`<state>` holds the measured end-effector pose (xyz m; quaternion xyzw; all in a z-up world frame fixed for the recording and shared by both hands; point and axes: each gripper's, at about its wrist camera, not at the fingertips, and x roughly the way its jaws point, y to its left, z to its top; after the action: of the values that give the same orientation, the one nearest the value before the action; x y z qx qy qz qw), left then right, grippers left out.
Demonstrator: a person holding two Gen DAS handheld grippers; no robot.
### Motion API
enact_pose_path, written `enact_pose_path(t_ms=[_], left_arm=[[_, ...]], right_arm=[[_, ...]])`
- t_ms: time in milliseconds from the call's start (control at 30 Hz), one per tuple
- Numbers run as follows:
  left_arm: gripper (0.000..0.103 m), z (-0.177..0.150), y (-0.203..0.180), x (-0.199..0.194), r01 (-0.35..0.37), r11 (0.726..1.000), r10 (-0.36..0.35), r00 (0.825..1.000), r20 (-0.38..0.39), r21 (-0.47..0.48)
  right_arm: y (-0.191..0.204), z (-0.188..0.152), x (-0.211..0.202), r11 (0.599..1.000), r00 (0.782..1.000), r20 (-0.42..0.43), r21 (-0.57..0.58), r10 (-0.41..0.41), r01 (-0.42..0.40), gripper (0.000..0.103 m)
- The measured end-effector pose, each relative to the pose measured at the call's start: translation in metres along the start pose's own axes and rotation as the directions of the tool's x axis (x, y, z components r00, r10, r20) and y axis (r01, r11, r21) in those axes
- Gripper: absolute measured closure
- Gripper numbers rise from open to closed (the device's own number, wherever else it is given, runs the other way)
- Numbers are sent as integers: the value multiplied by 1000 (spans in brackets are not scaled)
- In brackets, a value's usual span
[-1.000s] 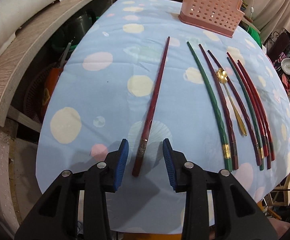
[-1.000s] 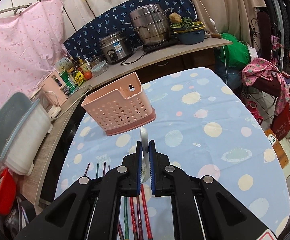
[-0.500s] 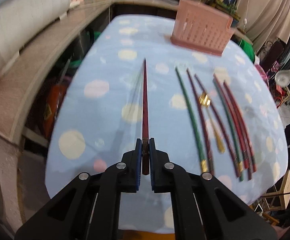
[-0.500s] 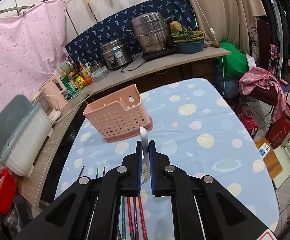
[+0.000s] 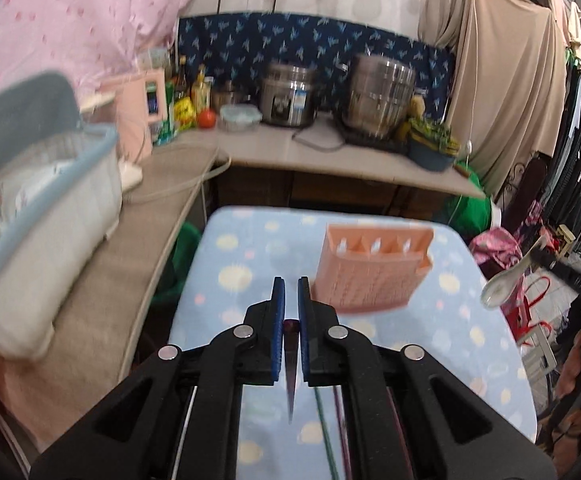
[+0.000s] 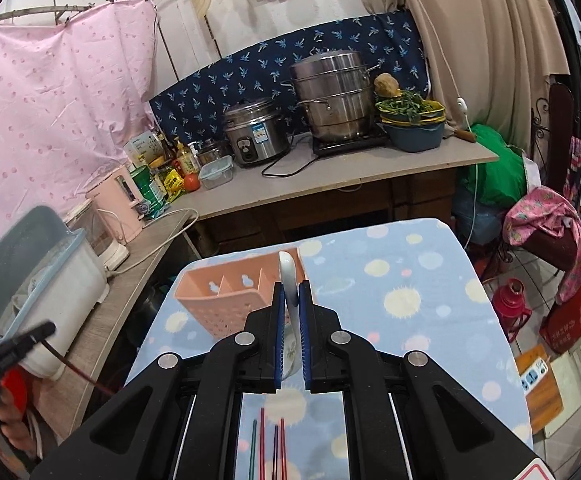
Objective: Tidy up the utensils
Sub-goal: 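Lower the chopstick into the pink basket with the left gripper while the right drops the spoon in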
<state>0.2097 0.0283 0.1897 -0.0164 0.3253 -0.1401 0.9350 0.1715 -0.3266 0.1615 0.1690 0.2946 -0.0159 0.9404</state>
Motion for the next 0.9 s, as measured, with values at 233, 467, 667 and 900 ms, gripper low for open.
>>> enact_pose_path(t_ms=[233, 467, 667, 900], left_arm=[[97, 70, -27, 7, 27, 1000, -28, 993, 111, 12], [97, 123, -52, 16, 55, 998, -57, 975, 216, 12], [97, 149, -64, 32, 75, 997, -74, 969, 236, 5], [97, 159, -73, 42, 72, 997, -74, 965, 251, 17]], right_arm=[[9, 27, 47, 1000, 1000, -3, -5, -10, 10, 96], [15, 35, 93, 1000, 999, -30, -19, -20, 19, 96], [12, 33, 121, 1000, 998, -61, -6, -20, 20, 96], [8, 29, 141, 1000, 996, -82, -7, -30, 29, 96]])
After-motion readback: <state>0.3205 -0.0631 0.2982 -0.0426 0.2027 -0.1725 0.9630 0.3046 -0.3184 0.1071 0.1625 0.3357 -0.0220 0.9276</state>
